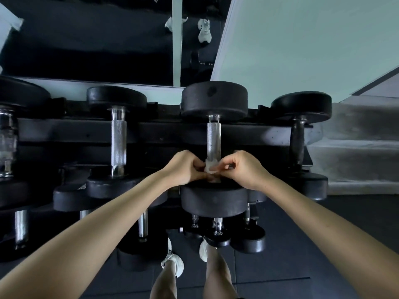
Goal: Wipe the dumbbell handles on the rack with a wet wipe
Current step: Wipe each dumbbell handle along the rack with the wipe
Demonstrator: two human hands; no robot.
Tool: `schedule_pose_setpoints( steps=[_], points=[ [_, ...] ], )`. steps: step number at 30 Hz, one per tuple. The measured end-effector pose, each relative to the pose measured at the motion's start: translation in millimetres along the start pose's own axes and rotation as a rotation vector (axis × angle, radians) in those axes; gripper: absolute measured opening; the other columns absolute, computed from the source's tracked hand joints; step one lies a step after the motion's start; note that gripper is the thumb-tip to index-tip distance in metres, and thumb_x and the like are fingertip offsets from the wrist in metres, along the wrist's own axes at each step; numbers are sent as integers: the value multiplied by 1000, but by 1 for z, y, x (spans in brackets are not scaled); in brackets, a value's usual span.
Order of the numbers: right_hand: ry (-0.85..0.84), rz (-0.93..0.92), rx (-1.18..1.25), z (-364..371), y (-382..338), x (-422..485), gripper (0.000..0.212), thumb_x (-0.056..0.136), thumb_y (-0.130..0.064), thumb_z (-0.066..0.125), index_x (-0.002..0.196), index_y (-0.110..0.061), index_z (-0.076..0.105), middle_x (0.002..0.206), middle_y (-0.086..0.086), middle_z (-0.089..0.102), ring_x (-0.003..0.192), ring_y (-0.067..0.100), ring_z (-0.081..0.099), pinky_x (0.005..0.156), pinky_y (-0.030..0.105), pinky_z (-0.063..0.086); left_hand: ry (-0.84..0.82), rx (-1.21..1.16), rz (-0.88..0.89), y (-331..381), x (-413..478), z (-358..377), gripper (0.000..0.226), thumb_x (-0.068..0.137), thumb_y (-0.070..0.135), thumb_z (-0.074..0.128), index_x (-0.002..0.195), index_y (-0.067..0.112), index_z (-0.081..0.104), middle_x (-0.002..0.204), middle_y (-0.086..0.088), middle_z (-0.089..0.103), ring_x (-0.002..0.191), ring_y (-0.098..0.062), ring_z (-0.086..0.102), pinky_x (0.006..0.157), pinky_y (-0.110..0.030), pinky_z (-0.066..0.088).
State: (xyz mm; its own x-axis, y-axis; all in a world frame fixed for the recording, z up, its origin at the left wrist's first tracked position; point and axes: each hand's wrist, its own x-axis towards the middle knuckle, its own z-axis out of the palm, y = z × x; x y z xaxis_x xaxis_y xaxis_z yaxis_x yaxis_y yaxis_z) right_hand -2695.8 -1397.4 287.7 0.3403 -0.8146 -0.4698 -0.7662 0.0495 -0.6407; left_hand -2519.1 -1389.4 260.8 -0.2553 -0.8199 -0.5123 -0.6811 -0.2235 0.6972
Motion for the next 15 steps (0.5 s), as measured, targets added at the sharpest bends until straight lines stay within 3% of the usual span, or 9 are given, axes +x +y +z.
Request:
schedule_pose_setpoints(
  steps=[2,5,7,10,12,14,15],
  points=[
    [87,2,107,2,0,-6,12,77,-27,75,82,-38,73,77,-14,71,76,0,63,77,32,52,93,37,19,6,-5,-5,42,66,45,81,75,5,73,57,-7,51,54,-10,39,49,-23,30],
    [327,20,257,3,-2,-22,13,83,-24,70,91,-34,74,84,-12,72,75,2,64,70,34,52,237,-129,72,23,-17,-7,20,67,26,82,75,10,75,64,-4,65,59,-8,50,58,-27,41],
    [396,52,249,8,-8,-32,24,83,-36,69,105,-30,71,98,-11,72,89,4,66,79,27,52,150,-163,127,36,-21,-4,5,70,13,72,66,14,70,58,-7,54,56,-12,42,57,-28,35],
    [462,134,260,14,-17,-33,32,81,-34,72,112,-25,69,104,-11,70,96,3,63,81,18,46,95,-109,107,48,-20,1,14,73,2,64,70,14,70,59,-7,57,58,-19,50,59,-28,39],
    [472,142,328,13,-16,-26,23,83,-26,71,106,-23,71,93,-9,71,85,3,62,77,17,46,178,-76,48,49,-21,-1,19,78,3,64,88,13,75,75,-6,71,74,-19,64,67,-26,46],
    [462,151,325,10,-7,-13,7,86,-18,65,86,-19,72,70,-10,64,66,2,53,63,17,41,286,-156,-39,47,-25,-5,21,82,5,64,98,13,74,87,-4,73,84,-15,66,73,-25,49],
    [435,167,329,8,-3,-5,14,87,-14,61,76,-17,68,62,-10,57,61,3,49,59,18,38,340,-226,-88,45,-27,-6,20,83,6,64,98,14,74,87,-2,73,84,-15,66,72,-26,50]
  ],
)
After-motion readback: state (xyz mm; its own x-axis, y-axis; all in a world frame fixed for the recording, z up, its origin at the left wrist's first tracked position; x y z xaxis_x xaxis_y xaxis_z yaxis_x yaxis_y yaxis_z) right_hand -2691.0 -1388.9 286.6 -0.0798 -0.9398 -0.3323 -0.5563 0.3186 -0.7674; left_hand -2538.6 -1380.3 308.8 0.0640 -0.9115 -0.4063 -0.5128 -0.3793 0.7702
